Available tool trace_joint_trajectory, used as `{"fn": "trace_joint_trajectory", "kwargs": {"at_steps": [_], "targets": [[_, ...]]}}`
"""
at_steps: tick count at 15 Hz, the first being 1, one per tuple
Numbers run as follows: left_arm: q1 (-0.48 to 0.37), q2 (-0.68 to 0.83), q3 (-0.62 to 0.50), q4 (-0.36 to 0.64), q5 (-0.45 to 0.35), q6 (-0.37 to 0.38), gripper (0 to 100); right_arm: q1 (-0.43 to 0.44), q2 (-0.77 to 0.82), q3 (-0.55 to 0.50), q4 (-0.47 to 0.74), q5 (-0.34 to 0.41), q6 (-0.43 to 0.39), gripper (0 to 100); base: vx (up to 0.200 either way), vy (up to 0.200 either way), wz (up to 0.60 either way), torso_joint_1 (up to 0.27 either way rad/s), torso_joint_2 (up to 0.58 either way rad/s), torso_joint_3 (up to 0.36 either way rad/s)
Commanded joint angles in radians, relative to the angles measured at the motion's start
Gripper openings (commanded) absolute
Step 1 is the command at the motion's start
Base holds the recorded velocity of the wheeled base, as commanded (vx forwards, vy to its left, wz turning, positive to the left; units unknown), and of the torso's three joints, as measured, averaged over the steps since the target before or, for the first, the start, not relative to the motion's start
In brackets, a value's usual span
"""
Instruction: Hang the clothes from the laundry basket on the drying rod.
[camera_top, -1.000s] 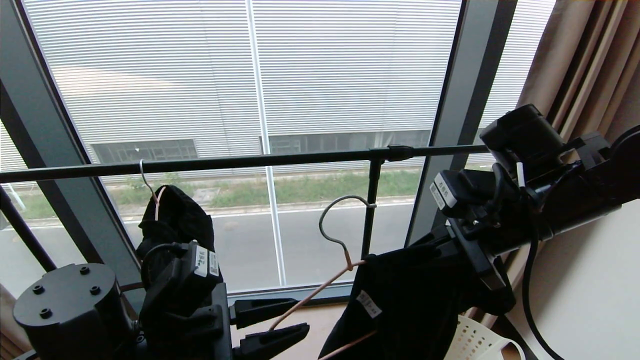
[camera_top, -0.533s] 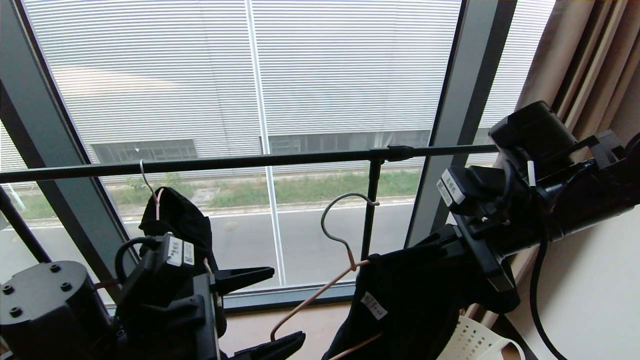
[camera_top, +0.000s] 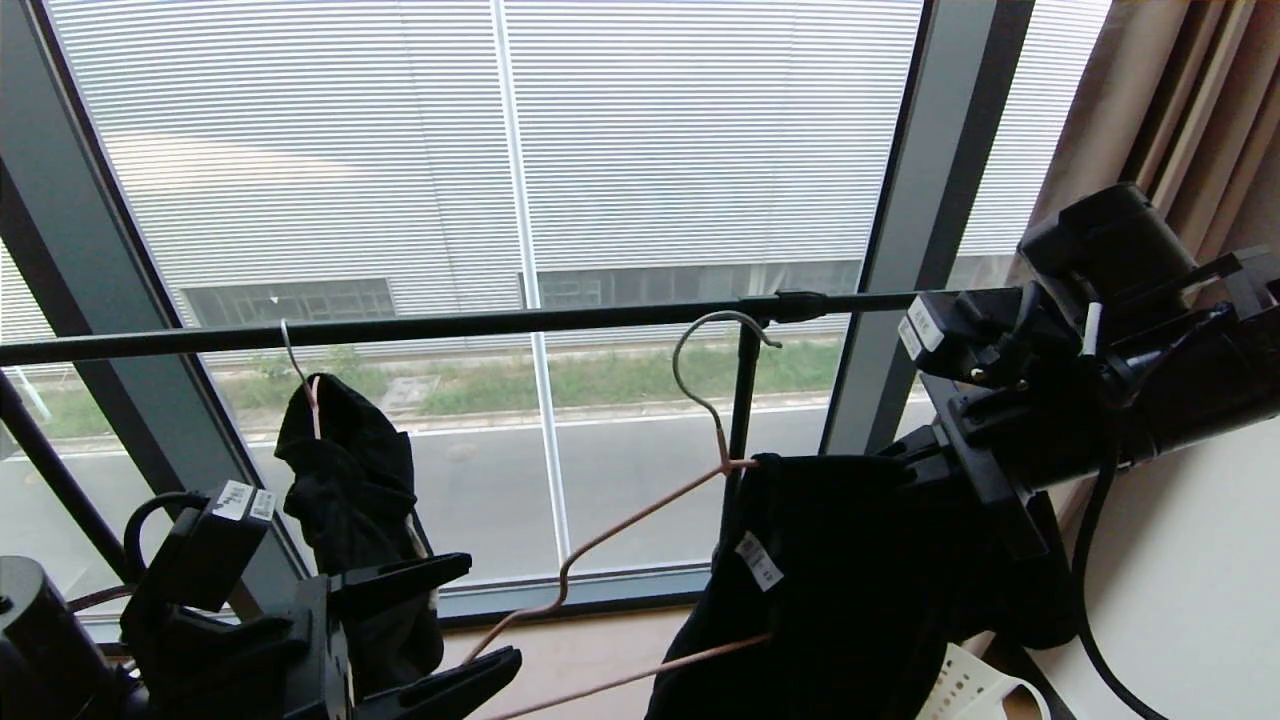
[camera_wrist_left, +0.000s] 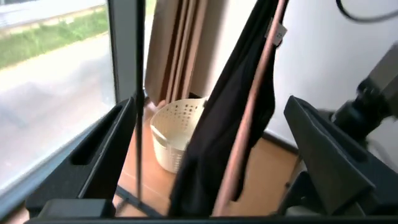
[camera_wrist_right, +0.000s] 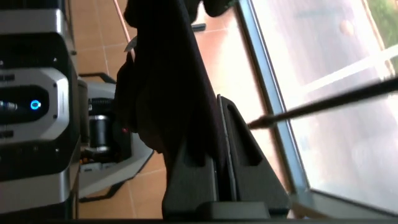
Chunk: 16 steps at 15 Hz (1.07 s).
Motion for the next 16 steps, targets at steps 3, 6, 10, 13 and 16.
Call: {"fn": "trace_joint_trajectory", "kwargs": {"at_steps": [3,6,10,13,16], "targets": [[0.031,0.002,0.014,0.001,-0.035,-0.045,100,-0.057,-0.012,-0.009,-0.008,0.000,0.059,0,0.000,0.000,0.00,0.000,0.00,0.000],[0.006,0.078,0.014,-0.009,-0.039,-0.111,100,-0.085,-0.012,-0.023,-0.008,0.000,0.088,0,0.000,0.000,0.00,0.000,0.00,0.000],[-0.032,0.242,0.014,-0.164,-0.039,-0.167,100,-0.088,-0.013,-0.063,-0.028,0.000,0.311,0,0.000,0.000,0.00,0.000,0.00,0.000],[-0.055,0.428,-0.019,-0.209,-0.038,-0.172,100,-0.088,-0.050,-0.052,-0.088,0.000,0.316,0,0.000,0.000,0.00,0.000,0.00,0.000],[-0.055,0.473,-0.090,-0.209,-0.038,-0.224,100,-0.085,-0.055,-0.049,-0.089,0.002,0.316,0,0.000,0.000,0.00,0.000,0.00,0.000]]}}
